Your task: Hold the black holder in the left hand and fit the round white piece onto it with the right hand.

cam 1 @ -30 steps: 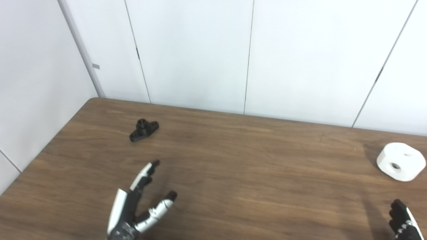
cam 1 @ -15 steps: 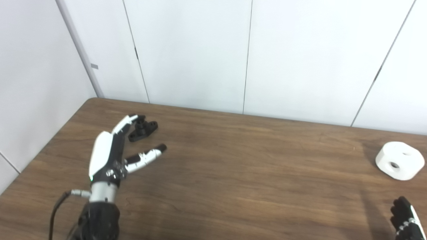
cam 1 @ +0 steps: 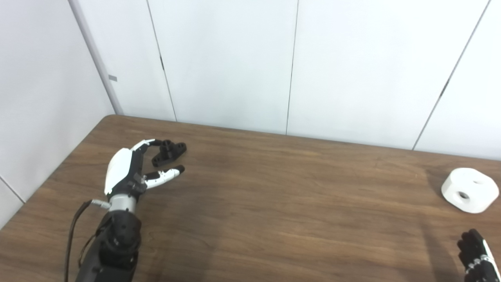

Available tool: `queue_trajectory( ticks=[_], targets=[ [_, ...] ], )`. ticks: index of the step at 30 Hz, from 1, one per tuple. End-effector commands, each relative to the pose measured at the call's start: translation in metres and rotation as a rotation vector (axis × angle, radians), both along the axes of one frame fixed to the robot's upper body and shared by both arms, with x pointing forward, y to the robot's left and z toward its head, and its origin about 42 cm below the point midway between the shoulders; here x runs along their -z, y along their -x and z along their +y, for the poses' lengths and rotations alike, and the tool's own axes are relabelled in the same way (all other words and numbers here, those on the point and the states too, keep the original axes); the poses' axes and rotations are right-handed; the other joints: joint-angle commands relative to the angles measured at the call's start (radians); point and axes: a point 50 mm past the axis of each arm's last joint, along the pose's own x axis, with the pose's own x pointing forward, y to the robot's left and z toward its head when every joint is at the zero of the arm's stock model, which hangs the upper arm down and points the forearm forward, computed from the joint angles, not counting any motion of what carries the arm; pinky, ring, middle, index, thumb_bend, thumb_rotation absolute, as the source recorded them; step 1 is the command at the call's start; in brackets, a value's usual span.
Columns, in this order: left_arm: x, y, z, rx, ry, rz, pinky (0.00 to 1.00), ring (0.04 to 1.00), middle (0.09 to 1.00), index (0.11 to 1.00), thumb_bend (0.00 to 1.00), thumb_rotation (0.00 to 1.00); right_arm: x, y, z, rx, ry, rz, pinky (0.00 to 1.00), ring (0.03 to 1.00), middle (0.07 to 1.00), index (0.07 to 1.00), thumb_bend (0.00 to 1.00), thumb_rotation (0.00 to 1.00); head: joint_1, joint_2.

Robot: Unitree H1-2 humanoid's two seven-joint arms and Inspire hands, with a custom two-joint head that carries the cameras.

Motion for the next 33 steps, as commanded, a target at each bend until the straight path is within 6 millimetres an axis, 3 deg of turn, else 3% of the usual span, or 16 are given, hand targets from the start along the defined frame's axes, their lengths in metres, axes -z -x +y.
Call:
queue_trajectory(
  ticks=[1, 4, 12, 26, 33],
  targets=[
    [-0.021, -0.014, 0.013, -0.018, -0.097, -0.053, 0.95, 0.961, 0.914, 0.813, 0.84, 0.36, 0.012, -0.003, 0.005, -0.004, -0.021, 0.020, 1.00, 0.961, 0.967, 0.970, 0.68, 1.00, -0.001, 0.001],
    [-0.017, -0.027, 0.019, -0.031, -0.135, -0.029, 1.00, 0.981, 0.926, 0.823, 0.84, 0.37, 0.012, -0.003, 0.006, -0.002, -0.018, 0.025, 1.00, 0.960, 0.964, 0.967, 0.68, 1.00, -0.006, 0.002],
    [-0.002, -0.052, 0.030, -0.090, -0.150, -0.031, 1.00, 1.000, 0.954, 0.828, 0.86, 0.37, 0.012, -0.003, 0.008, 0.003, -0.002, 0.028, 1.00, 0.958, 0.955, 0.958, 0.71, 1.00, -0.007, 0.000],
    [0.003, -0.069, 0.036, -0.117, -0.150, -0.001, 1.00, 0.990, 0.943, 0.820, 0.86, 0.35, 0.012, -0.003, 0.009, 0.012, 0.018, 0.029, 1.00, 0.962, 0.955, 0.959, 0.69, 1.00, -0.011, -0.002],
    [-0.004, -0.082, 0.036, -0.122, -0.157, 0.066, 1.00, 0.982, 0.925, 0.783, 0.86, 0.37, 0.012, -0.003, 0.009, 0.005, 0.019, 0.036, 1.00, 0.981, 0.967, 0.970, 0.67, 1.00, -0.010, -0.001]
  ],
)
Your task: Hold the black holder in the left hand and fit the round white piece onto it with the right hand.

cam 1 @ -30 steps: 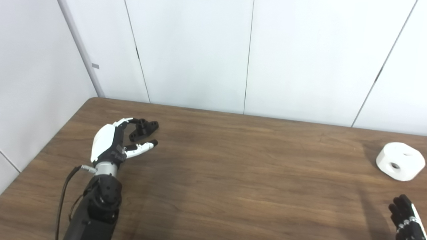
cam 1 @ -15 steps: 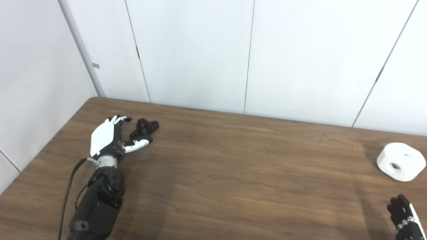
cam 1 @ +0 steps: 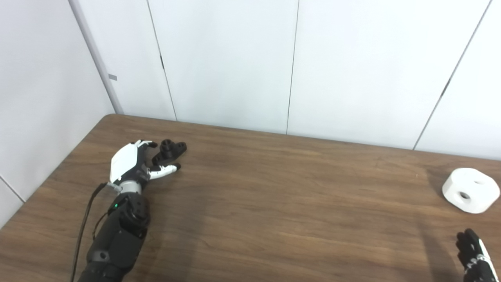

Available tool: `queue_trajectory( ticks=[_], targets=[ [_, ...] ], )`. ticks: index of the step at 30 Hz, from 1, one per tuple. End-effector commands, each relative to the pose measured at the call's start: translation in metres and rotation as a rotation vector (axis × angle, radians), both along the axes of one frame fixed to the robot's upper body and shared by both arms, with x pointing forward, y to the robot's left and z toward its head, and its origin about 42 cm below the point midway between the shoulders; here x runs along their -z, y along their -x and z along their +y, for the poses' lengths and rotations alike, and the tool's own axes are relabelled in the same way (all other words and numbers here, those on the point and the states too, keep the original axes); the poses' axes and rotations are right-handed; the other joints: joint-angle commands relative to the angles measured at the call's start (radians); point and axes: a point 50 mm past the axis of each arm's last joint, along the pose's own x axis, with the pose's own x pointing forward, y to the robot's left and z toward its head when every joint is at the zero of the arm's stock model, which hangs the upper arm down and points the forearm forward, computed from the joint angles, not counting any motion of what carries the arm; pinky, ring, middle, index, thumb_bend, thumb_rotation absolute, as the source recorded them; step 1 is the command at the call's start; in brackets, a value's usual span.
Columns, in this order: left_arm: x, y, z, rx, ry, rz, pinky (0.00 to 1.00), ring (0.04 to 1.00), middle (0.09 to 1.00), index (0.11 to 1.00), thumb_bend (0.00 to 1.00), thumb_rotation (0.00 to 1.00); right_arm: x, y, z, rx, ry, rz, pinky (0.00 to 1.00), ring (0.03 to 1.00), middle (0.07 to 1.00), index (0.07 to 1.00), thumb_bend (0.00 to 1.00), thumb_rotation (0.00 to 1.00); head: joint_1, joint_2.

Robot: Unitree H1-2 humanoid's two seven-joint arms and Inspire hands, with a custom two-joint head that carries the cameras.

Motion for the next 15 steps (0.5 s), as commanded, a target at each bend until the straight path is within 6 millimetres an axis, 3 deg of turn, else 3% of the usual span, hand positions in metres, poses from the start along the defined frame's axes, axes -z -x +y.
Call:
queue_trajectory(
  ticks=[1, 15],
  targets=[
    [-0.035, -0.017, 0.008, 0.000, -0.066, -0.060, 1.00, 0.980, 0.923, 0.779, 0.86, 0.37, 0.012, -0.003, 0.007, 0.006, -0.030, 0.032, 1.00, 0.983, 0.968, 0.971, 0.67, 1.00, 0.001, 0.000],
    [-0.031, -0.031, 0.000, -0.023, -0.084, -0.019, 1.00, 0.980, 0.917, 0.725, 0.87, 0.37, 0.013, 0.000, 0.007, 0.019, -0.022, 0.037, 1.00, 0.956, 0.949, 0.957, 0.67, 1.00, -0.005, 0.004]
  ],
)
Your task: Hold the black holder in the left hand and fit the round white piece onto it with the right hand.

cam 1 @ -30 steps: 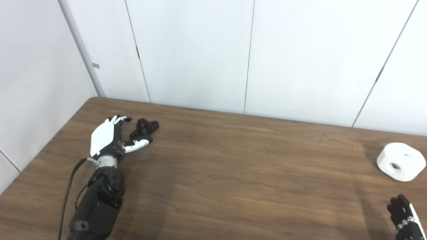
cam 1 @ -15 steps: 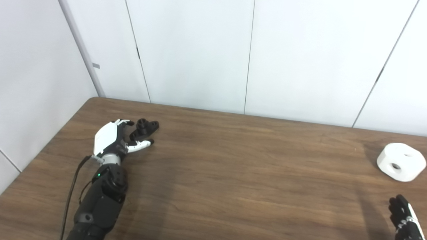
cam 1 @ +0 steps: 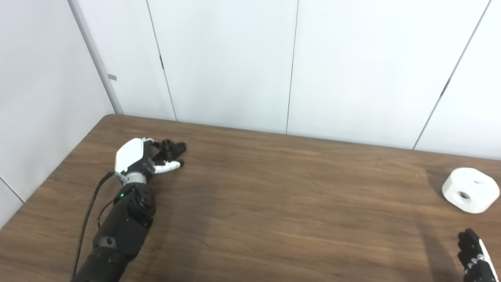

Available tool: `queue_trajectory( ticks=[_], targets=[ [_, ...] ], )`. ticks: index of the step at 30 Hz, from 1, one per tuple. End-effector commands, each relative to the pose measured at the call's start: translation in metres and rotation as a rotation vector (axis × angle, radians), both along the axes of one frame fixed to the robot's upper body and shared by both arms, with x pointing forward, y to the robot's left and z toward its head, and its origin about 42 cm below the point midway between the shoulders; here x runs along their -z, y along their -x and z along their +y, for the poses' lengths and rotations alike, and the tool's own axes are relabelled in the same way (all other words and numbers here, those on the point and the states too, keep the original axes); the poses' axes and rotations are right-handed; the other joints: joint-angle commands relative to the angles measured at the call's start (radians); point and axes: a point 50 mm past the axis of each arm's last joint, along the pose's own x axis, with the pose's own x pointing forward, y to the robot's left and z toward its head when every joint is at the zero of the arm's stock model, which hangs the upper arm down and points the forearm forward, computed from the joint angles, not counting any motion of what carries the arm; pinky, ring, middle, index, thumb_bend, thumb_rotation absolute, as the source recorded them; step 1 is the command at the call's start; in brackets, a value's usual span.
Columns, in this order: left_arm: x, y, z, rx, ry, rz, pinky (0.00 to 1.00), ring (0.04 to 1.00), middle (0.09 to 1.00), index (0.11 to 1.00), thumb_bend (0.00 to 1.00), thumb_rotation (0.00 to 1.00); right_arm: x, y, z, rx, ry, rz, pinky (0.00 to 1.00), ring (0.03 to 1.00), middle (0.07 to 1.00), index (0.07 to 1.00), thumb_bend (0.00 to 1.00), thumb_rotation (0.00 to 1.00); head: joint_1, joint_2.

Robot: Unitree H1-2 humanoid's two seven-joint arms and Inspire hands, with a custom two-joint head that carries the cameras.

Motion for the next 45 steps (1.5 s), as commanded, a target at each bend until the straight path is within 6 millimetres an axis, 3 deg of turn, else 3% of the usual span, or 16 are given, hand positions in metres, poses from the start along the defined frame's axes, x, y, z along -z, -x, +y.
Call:
queue_trajectory(
  ticks=[1, 37, 40, 43, 44, 45],
  targets=[
    [-0.032, -0.016, 0.004, -0.008, -0.056, -0.092, 1.00, 0.980, 0.917, 0.724, 0.87, 0.37, 0.013, 0.000, 0.007, 0.015, -0.032, 0.035, 1.00, 0.954, 0.949, 0.956, 0.67, 1.00, 0.008, 0.006],
    [-0.026, -0.008, 0.005, -0.029, -0.081, -0.043, 1.00, 0.969, 0.902, 0.695, 0.85, 0.36, 0.011, 0.000, 0.000, -0.002, -0.063, 0.029, 1.00, 0.988, 0.980, 0.979, 0.65, 1.00, 0.025, 0.027],
    [-0.026, -0.009, 0.005, -0.026, -0.076, -0.044, 1.00, 0.962, 0.886, 0.644, 0.83, 0.33, 0.011, 0.001, 0.000, 0.002, -0.060, 0.027, 1.00, 0.980, 0.976, 0.976, 0.66, 1.00, 0.024, 0.027],
    [-0.025, -0.008, 0.005, -0.018, -0.055, -0.065, 1.00, 0.948, 0.858, 0.571, 0.80, 0.21, 0.010, 0.001, 0.000, -0.001, -0.060, 0.024, 1.00, 0.983, 0.977, 0.976, 0.66, 1.00, 0.024, 0.027],
    [-0.025, -0.008, 0.006, -0.013, -0.047, -0.071, 1.00, 0.945, 0.848, 0.530, 0.66, 0.14, 0.010, 0.001, 0.000, -0.001, -0.062, 0.026, 1.00, 0.985, 0.978, 0.978, 0.67, 1.00, 0.024, 0.027],
    [-0.024, -0.008, 0.006, -0.010, -0.042, -0.074, 1.00, 0.939, 0.837, 0.509, 0.60, 0.10, 0.010, 0.001, 0.000, -0.001, -0.064, 0.027, 1.00, 0.987, 0.979, 0.977, 0.67, 1.00, 0.024, 0.027]
  ],
)
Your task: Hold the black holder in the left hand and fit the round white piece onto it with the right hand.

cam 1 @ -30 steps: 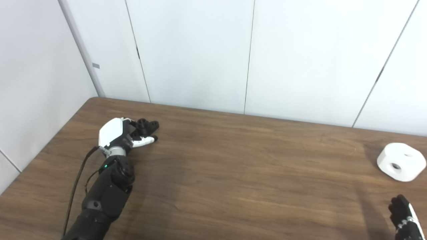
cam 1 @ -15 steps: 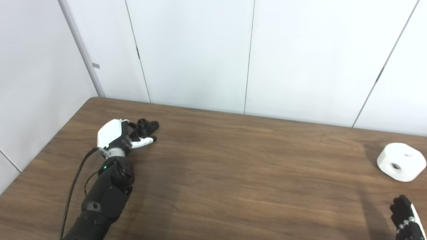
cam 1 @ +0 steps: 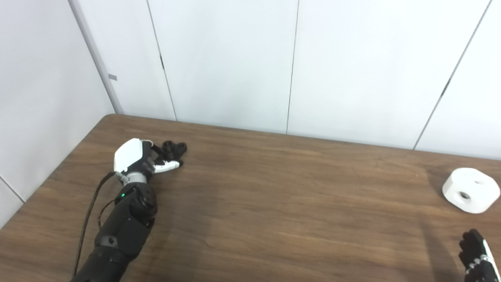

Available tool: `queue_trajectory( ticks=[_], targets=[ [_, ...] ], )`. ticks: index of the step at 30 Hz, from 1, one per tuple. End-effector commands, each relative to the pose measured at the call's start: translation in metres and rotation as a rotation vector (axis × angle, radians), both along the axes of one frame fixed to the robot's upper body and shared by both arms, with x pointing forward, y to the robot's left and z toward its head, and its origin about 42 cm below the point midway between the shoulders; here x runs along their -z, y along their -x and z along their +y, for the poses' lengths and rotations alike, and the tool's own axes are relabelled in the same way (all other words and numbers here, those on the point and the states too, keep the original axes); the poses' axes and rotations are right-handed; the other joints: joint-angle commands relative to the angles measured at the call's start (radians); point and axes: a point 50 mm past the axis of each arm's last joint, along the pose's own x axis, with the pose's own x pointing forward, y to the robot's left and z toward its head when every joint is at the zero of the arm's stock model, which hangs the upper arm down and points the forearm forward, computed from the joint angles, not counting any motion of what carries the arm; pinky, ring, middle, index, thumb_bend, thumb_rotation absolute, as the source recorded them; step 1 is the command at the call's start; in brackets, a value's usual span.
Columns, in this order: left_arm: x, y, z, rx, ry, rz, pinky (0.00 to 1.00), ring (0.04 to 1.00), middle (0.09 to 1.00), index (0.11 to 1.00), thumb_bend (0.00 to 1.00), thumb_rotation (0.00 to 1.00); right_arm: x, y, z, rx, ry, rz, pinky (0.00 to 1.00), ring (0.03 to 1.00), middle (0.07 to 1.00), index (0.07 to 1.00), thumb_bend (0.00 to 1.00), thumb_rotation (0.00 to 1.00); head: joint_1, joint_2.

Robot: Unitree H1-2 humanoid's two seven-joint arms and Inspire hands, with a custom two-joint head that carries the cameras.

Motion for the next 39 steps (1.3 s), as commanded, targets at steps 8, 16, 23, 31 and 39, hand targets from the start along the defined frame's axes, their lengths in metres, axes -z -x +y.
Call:
queue_trajectory(
  ticks=[8, 16, 23, 31, 39],
  targets=[
    [-0.020, -0.009, 0.011, 0.021, -0.028, -0.078, 1.00, 0.893, 0.792, 0.486, 0.52, 0.05, 0.009, -0.001, 0.003, 0.003, -0.035, 0.033, 1.00, 0.989, 0.980, 0.975, 0.69, 1.00, 0.004, 0.002],
    [-0.019, -0.009, 0.010, 0.036, -0.029, -0.081, 1.00, 0.892, 0.797, 0.487, 0.52, 0.05, 0.008, -0.001, 0.003, 0.003, -0.026, 0.034, 1.00, 1.000, 0.984, 0.984, 0.69, 1.00, 0.000, 0.006],
    [-0.020, -0.002, -0.001, 0.083, -0.030, -0.090, 1.00, 0.889, 0.798, 0.487, 0.52, 0.05, 0.008, -0.001, 0.003, 0.001, -0.034, 0.035, 1.00, 0.982, 0.976, 0.975, 0.68, 1.00, -0.010, 0.013],
    [-0.025, 0.014, -0.027, 0.191, -0.060, -0.122, 1.00, 0.884, 0.788, 0.486, 0.52, 0.05, 0.008, 0.000, 0.005, 0.007, -0.033, 0.044, 1.00, 0.969, 0.963, 0.971, 0.69, 1.00, -0.026, 0.021],
    [-0.031, 0.032, -0.064, 0.297, -0.050, -0.117, 1.00, 0.900, 0.793, 0.486, 0.52, 0.05, 0.006, -0.002, 0.011, 0.003, -0.028, 0.036, 1.00, 0.980, 0.972, 0.982, 0.67, 1.00, -0.065, 0.034]
  ],
)
